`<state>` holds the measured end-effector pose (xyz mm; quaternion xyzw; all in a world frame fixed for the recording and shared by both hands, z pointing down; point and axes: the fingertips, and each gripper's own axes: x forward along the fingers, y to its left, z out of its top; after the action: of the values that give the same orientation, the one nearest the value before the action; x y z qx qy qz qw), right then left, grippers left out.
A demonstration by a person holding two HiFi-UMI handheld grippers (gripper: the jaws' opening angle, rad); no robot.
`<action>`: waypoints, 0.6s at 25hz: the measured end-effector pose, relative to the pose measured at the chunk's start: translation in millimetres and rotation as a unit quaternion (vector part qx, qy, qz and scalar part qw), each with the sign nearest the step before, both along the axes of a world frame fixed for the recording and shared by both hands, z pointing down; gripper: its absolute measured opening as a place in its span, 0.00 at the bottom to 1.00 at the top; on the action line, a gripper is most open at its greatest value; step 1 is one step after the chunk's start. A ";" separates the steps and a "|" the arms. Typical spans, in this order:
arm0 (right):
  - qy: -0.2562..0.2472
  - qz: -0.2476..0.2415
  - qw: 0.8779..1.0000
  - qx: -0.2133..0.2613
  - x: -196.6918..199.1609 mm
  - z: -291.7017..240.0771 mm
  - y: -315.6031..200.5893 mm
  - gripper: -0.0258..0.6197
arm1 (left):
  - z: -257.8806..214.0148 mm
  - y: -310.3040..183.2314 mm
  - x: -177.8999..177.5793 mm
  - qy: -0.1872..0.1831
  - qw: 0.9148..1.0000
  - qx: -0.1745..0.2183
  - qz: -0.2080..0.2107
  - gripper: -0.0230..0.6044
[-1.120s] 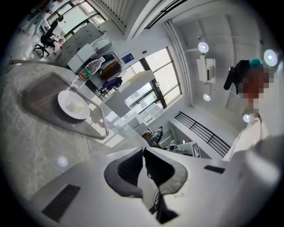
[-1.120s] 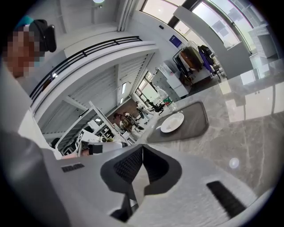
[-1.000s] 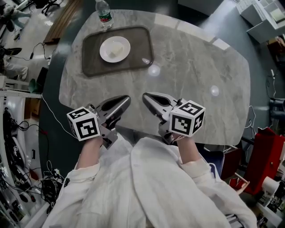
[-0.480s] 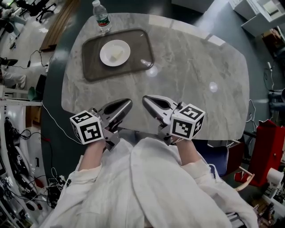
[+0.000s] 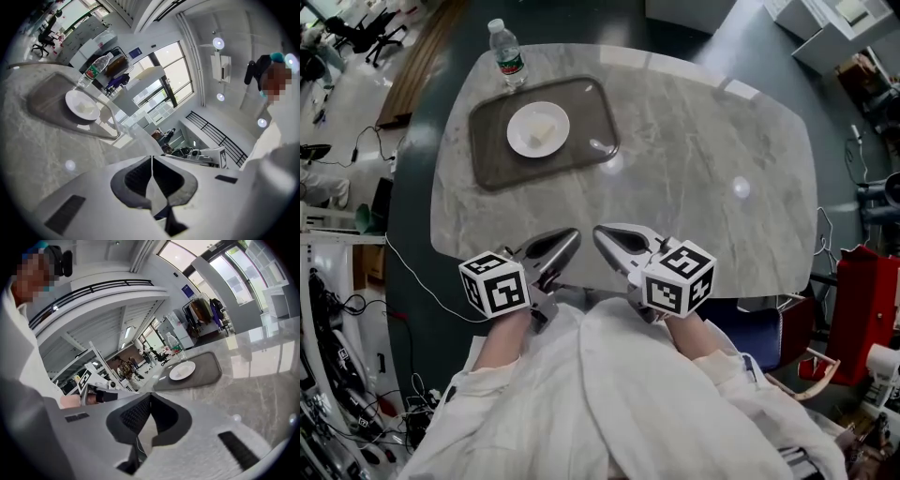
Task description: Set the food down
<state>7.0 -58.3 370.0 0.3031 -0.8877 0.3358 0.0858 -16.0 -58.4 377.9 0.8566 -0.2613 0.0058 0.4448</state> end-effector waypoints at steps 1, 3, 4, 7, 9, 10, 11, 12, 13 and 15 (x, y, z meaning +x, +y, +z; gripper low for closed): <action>0.004 0.004 1.000 0.000 -0.6 1.6 1.1 0.04 | 0.9 -0.1 -0.8 -0.007 1.000 0.000 0.000 0.07; 0.010 0.010 1.000 0.003 -1.1 3.0 -0.1 0.04 | 0.1 0.1 -1.0 -0.017 1.000 0.005 0.004 0.07; 0.013 0.013 1.000 0.005 -0.3 2.7 -2.0 0.04 | -0.5 0.4 -0.6 -0.025 1.000 0.010 0.009 0.07; 0.015 0.023 1.000 0.007 3.6 0.9 -6.9 0.04 | -2.7 0.8 2.4 -0.056 0.998 0.033 0.025 0.07; 0.015 0.026 1.000 0.006 4.2 1.1 -7.6 0.04 | -4.6 0.6 4.6 -0.059 0.997 0.041 0.032 0.07; 0.014 0.027 1.000 0.006 4.1 1.4 -7.3 0.04 | -4.9 0.9 5.4 -0.057 0.997 0.041 0.033 0.07; 0.013 0.026 1.000 0.005 4.0 1.6 -6.9 0.04 | -4.6 1.2 6.0 -0.056 0.997 0.040 0.034 0.07; 0.012 0.025 1.000 0.004 4.1 1.9 -6.8 0.04 | -3.9 1.3 6.3 -0.055 0.997 0.038 0.034 0.07; 0.012 0.024 1.000 0.003 4.2 2.3 -6.9 0.04 | -3.1 0.9 6.5 -0.055 0.997 0.036 0.033 0.07; 0.013 0.022 1.000 0.003 4.0 2.5 -7.3 0.04 | -2.0 0.2 7.4 -0.055 0.997 0.033 0.034 0.07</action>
<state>11.0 -65.6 372.5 0.3271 -0.8806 0.3310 0.0895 -8.6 -58.3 376.0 0.8779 -0.2557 0.0592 0.4006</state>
